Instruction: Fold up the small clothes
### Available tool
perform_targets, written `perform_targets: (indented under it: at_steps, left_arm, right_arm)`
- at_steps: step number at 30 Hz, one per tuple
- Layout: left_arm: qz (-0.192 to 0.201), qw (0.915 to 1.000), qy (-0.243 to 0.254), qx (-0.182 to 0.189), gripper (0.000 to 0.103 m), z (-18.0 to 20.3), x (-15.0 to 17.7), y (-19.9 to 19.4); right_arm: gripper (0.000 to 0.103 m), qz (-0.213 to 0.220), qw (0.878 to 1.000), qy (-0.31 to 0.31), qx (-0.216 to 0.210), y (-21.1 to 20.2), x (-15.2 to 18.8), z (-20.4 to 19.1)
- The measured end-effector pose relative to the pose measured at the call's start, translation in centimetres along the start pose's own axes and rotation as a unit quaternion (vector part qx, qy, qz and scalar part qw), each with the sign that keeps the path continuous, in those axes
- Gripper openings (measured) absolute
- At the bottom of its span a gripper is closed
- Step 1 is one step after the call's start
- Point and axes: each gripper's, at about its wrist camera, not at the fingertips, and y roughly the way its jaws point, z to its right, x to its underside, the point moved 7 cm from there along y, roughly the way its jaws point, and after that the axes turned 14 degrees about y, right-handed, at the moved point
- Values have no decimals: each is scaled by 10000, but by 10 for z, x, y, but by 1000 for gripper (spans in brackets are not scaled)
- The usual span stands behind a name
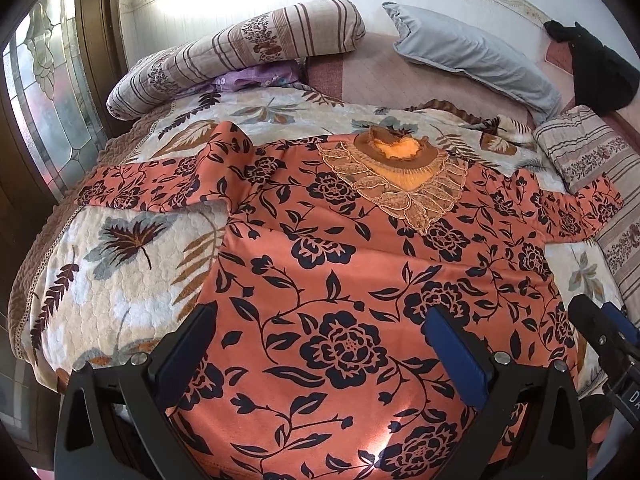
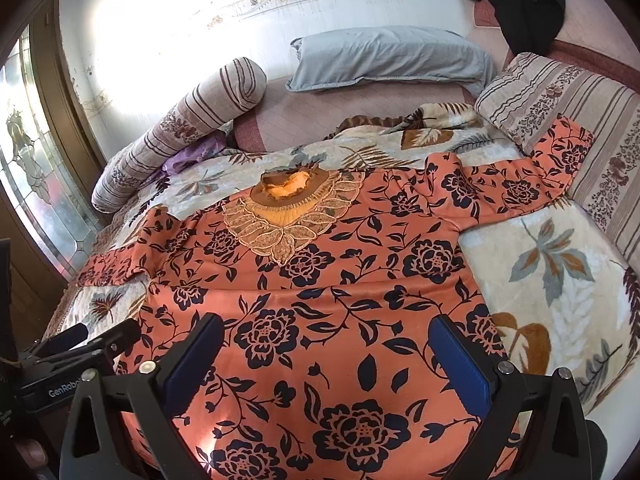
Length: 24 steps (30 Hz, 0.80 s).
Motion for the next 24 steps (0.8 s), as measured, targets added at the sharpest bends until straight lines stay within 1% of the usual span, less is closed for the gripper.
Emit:
perform_targets:
  at_steps: [2,6,9,11,12,14,15,16,18,19,21,23,24]
  left_arm:
    - [-78,10000,-17,13,103,0,0,5]
    - [-115,9999,118,-15,103,5,0,13]
    - [-122,9999,107,-3,103,2,0,19]
    - [-168,9998,87,-5,103,-3,1,27]
    - [-208,9997,94,-59,103,-6,1,32]
    - [-327,9993,86,-138,103,-15,2,43]
    - [-377,9991,45,-178,103,-20,3,48]
    - [-416,9989,-7,-233,103,-27,3,54]
    - [-499,9982,-111,-312,103,-41,4,68]
    - [-553,9977,-146,-371,103,-47,5,74]
    - [-662,9965,-209,-470,103,-59,6,87]
    - [-635,9958,-317,-586,103,-72,6,95]
    - [-628,9952,-375,-645,103,-79,5,99]
  right_arm:
    - [103,-16,10000,-37,-4,3,1,0]
    - [103,-60,10000,35,-9,11,0,4]
    - [103,-230,9996,144,-88,22,-3,10]
    - [103,-308,9989,297,-197,29,-11,21]
    - [103,-330,9979,483,-274,31,-19,32]
    - [103,-287,9949,906,-335,39,-44,64]
    - [103,-201,9930,1116,-334,43,-57,81]
    - [103,-57,9906,1340,-256,48,-75,106]
    - [103,141,9799,1978,-192,63,-109,157]
    - [103,291,9704,2382,-255,74,-128,186]
    - [102,498,9636,2612,285,86,-167,244]
    - [98,729,9580,2635,872,96,-209,292]
    - [94,901,9572,2482,1188,96,-231,311]
